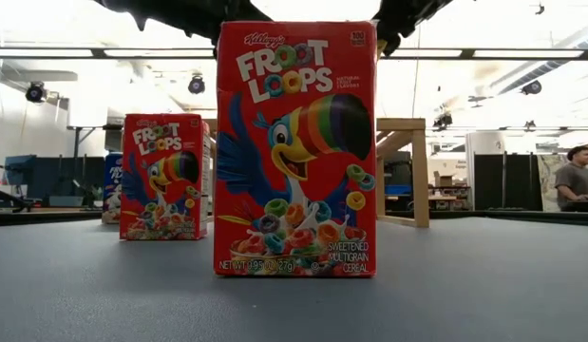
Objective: Stack cereal on shelf
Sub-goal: Put the top yellow cereal box on the shelf
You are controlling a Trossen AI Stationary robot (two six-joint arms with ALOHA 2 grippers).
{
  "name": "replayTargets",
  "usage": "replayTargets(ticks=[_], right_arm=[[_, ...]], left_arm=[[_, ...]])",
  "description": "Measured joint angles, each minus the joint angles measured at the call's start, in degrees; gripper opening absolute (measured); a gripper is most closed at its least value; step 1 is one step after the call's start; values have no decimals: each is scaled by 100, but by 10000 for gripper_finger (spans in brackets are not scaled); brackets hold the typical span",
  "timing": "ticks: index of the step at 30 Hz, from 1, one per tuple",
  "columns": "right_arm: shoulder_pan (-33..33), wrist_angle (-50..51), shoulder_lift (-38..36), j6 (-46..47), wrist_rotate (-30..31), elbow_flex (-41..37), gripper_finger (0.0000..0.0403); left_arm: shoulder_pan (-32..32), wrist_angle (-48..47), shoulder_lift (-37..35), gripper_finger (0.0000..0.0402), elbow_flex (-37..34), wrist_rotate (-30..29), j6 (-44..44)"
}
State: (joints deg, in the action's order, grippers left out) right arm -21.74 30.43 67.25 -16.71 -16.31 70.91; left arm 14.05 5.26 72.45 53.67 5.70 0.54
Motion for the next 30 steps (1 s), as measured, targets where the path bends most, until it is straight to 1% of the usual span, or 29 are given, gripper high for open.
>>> replayTargets(ticks=[5, 11, 13, 16, 20, 23, 27, 30], right_arm=[[13, 15, 342, -5, -9, 255, 149], [13, -2, 685, -5, -11, 494, 147], [13, 9, 762, -5, -14, 559, 149], [13, 9, 838, -15, -16, 628, 149], [19, 18, 860, -76, -15, 663, 146], [50, 24, 855, -96, -13, 661, 145], [114, 24, 828, -124, -13, 661, 148], [147, 22, 808, -131, -3, 661, 150]], left_arm=[[117, -15, 205, 293, 134, 105, 39], [168, -22, 737, 356, 415, 98, -28], [175, -45, 911, 371, 495, 101, -44], [195, -110, 1103, 383, 611, 115, -109], [199, -252, 1257, 382, 774, 229, -143], [212, -355, 1304, 371, 850, 239, -174], [265, -337, 1303, 344, 859, 242, -256], [272, -338, 1303, 314, 859, 245, -260]])
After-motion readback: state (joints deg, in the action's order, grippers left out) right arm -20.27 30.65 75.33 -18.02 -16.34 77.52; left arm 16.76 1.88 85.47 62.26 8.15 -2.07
